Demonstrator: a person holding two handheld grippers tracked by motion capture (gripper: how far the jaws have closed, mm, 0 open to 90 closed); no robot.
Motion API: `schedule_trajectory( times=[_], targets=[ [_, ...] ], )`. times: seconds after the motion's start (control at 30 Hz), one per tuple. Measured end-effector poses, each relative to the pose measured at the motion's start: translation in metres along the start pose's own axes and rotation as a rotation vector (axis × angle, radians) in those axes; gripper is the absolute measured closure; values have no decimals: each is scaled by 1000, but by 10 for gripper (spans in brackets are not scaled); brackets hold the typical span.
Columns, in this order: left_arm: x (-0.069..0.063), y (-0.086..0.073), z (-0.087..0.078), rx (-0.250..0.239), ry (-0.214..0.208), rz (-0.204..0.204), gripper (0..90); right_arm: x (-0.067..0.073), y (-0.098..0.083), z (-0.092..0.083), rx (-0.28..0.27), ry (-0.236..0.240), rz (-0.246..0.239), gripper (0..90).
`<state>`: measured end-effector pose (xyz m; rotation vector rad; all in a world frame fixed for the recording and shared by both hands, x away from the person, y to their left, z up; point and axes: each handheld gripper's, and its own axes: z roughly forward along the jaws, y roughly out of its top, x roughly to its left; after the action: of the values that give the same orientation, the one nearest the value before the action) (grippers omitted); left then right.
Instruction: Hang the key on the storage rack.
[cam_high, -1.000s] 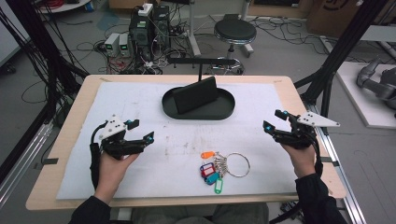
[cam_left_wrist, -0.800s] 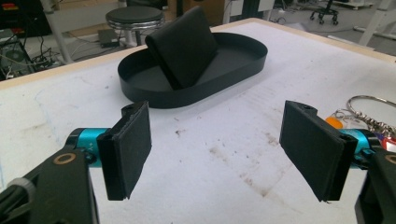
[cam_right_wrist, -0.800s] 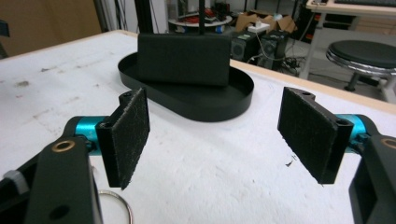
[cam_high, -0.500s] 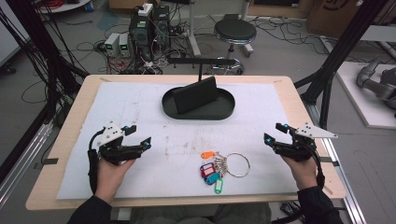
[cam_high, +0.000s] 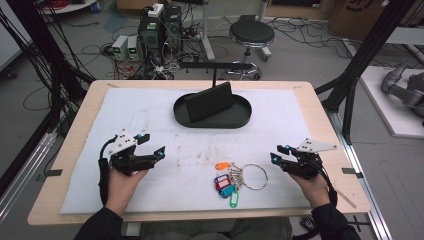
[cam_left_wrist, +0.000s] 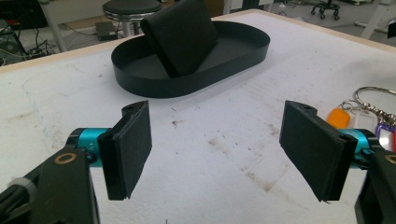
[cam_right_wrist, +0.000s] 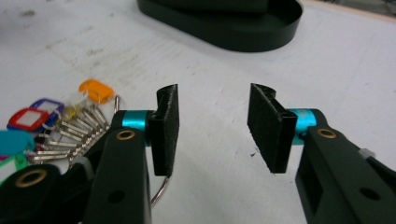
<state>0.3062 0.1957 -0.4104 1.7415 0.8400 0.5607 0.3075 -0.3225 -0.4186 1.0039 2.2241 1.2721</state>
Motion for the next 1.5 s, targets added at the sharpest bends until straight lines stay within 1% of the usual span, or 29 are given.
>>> schedule_trajectory(
  times=[0.03, 0.07, 0.1, 0.17, 0.2, 0.23, 0.37, 0.4, 0.43, 0.53, 0.57, 0.63, 0.67, 0.73, 0.8, 0.9, 0.97, 1.03, 1.07, 1.1, 1.13, 1.17, 1.2, 1.27, 1.33, 1.4, 1.43, 1.5],
  targets=[
    [0, 0, 0, -4, -6, -6, 253, 0, 0, 0, 0, 0, 0, 576],
    [-1, 0, 1, -8, -9, -11, 253, 0, -1, 2, 14, 4, 4, 580],
    [-2, -1, 2, -9, -9, -16, 253, -1, -2, 6, 41, 13, 9, 581],
    [-2, -1, 3, -6, -9, -14, 253, -1, -2, 7, 47, 17, 6, 581],
    [-3, -1, 3, -4, -8, -13, 253, 0, -3, 8, 59, 24, 4, 584],
    [-4, -1, 4, 1, -6, -11, 254, 0, -5, 12, 89, 32, 4, 586],
    [-7, -1, 5, 4, -4, -5, 254, 3, -6, 22, 146, 47, -7, 589],
    [-7, -1, 5, 4, -4, -5, 254, 3, -6, 22, 146, 47, -7, 589],
    [-7, -1, 6, 7, -5, -4, 254, 5, -6, 26, 167, 53, -9, 589],
    [-8, -2, 7, 15, -6, -4, 254, 6, -7, 32, 207, 69, -12, 598],
    [-8, -2, 7, 15, -6, -4, 254, 6, -7, 32, 207, 69, -12, 598],
    [-7, -3, 8, 13, -9, -10, 254, 7, -8, 37, 248, 66, -14, 618],
    [-7, -3, 8, 13, -11, -9, 254, 7, -10, 41, 273, 72, -14, 630],
    [-7, -4, 7, 14, -12, -8, 254, 7, -11, 41, 268, 66, -21, 635],
    [-7, -4, 8, 16, -10, -12, 254, 8, -10, 42, 275, 63, -13, 646],
    [-6, -5, 9, 20, -10, -14, 254, 10, -10, 42, 275, 46, -22, 660],
    [-7, -5, 11, 23, -10, -16, 255, 10, -10, 42, 273, 44, -31, 671],
    [-8, -5, 11, 24, -7, -16, 255, 11, -10, 42, 276, 38, -41, 692],
    [-9, -4, 11, 26, -9, -9, 256, 10, -10, 42, 273, 36, -42, 727],
    [-10, -4, 11, 27, -6, -1, 256, 10, -10, 42, 272, 37, -41, 749],
    [-10, -4, 11, 27, -6, -1, 256, 10, -10, 42, 272, 37, -41, 749],
    [-10, -4, 11, 27, -11, 2, 256, 10, -10, 42, 271, 39, -37, 779],
    [-10, -4, 11, 27, -11, 2, 256, 10, -10, 42, 271, 39, -37, 779],
    [-9, -6, 11, 32, -9, -3, 256, 9, -9, 43, 272, 43, -38, 825],
    [-8, -7, 11, 35, -9, -5, 256, 8, -8, 44, 273, 65, -27, 870],
    [-8, -7, 11, 36, -8, -8, 256, 9, -8, 44, 274, 62, -27, 870],
    [-7, -7, 11, 37, -11, -6, 256, 9, -7, 46, 270, 65, -34, 871],
    [-8, -8, 10, 34, -8, -8, 257, 9, -7, 46, 272, 66, -26, 871]
  ],
)
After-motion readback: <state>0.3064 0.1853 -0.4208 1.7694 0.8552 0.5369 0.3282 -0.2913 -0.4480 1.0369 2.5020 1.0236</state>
